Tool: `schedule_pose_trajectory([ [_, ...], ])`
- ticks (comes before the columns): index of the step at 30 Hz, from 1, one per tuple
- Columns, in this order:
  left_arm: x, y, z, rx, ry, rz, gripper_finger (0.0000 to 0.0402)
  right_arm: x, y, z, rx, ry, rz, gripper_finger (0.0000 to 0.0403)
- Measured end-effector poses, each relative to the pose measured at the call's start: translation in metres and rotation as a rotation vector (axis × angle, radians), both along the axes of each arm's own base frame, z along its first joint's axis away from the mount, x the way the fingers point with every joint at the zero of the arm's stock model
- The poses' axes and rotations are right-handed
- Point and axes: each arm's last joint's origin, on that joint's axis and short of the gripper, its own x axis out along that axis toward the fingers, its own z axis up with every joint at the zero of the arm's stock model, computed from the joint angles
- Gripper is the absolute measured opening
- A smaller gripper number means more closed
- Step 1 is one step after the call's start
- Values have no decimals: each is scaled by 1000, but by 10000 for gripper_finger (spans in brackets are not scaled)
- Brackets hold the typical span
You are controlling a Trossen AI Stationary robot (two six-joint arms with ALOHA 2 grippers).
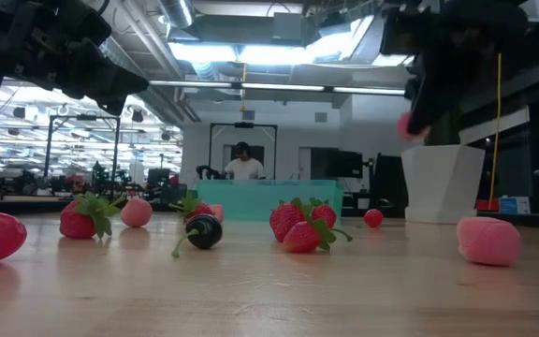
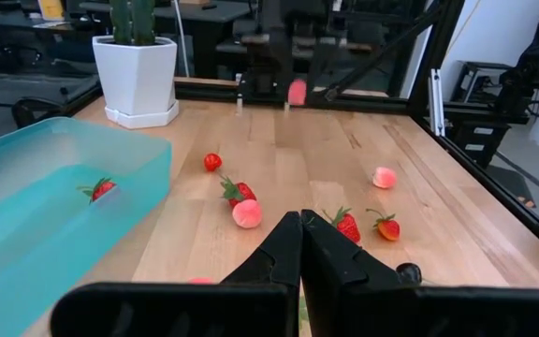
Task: Pick and placing Produce into tupperware
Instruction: Put the pink peach into the light blue bin
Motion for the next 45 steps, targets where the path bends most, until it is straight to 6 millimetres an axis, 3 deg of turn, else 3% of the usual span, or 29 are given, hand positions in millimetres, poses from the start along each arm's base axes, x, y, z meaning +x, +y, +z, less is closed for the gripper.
schedule_pose_trajectory([
  [7, 0, 0, 0, 0, 2, 0, 0, -21, 1, 22, -42, -132, 20, 88],
  [20, 0, 0, 0, 0, 2, 0, 0, -66, -7, -20, 2, -466, 6, 88],
  [26, 0, 0, 0, 0, 1, 0, 0, -74, -10, -49, 22, -575, 9, 86],
  [31, 0, 0, 0, 0, 2, 0, 0, -78, -11, -61, 19, -674, 26, 86],
  [36, 0, 0, 0, 0, 2, 0, 0, -80, -12, -60, -29, -796, 69, 84],
  [45, 0, 0, 0, 4, 2, -1, 0, -79, -13, -54, -100, -856, 65, 84],
])
